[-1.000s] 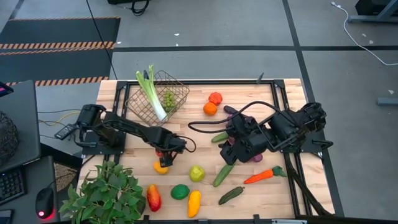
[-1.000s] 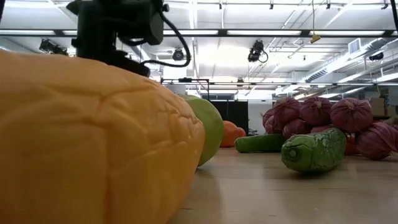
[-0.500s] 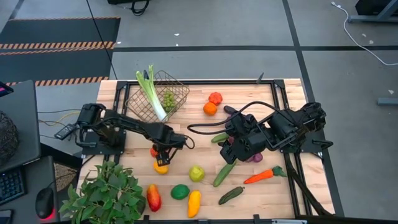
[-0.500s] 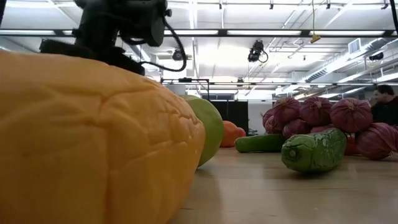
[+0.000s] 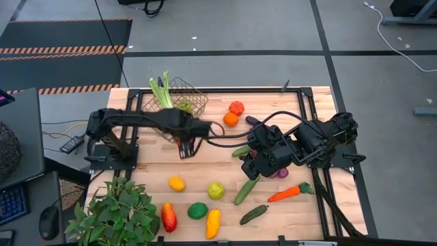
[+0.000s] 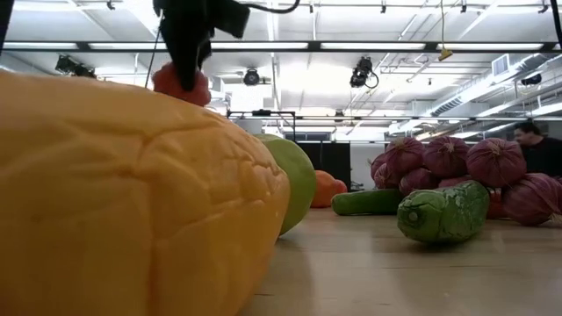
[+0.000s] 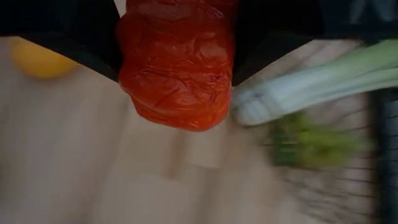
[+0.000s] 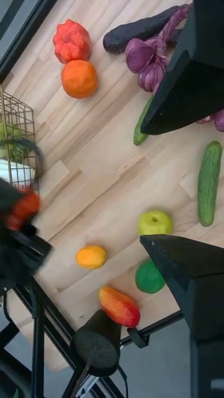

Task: Build produce basket
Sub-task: Put the bottom squash into the wire basket, then put the lemon into the wire basket

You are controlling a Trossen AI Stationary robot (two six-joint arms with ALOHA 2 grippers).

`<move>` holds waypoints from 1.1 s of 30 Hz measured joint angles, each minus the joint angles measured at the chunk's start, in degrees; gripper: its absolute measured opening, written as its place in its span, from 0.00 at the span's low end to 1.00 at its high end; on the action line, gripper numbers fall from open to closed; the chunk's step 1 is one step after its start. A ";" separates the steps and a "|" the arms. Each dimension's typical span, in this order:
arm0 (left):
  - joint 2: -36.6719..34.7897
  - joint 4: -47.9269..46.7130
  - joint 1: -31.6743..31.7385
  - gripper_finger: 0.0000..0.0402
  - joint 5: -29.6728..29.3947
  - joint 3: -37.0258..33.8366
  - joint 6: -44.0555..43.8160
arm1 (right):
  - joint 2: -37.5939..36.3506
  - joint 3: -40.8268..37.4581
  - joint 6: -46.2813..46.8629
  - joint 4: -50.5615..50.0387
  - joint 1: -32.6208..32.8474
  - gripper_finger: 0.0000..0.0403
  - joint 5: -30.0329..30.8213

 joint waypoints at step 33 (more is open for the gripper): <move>-3.12 1.64 23.97 0.86 -0.68 -11.71 9.57 | 0.00 0.00 -0.60 0.00 -1.26 0.69 1.36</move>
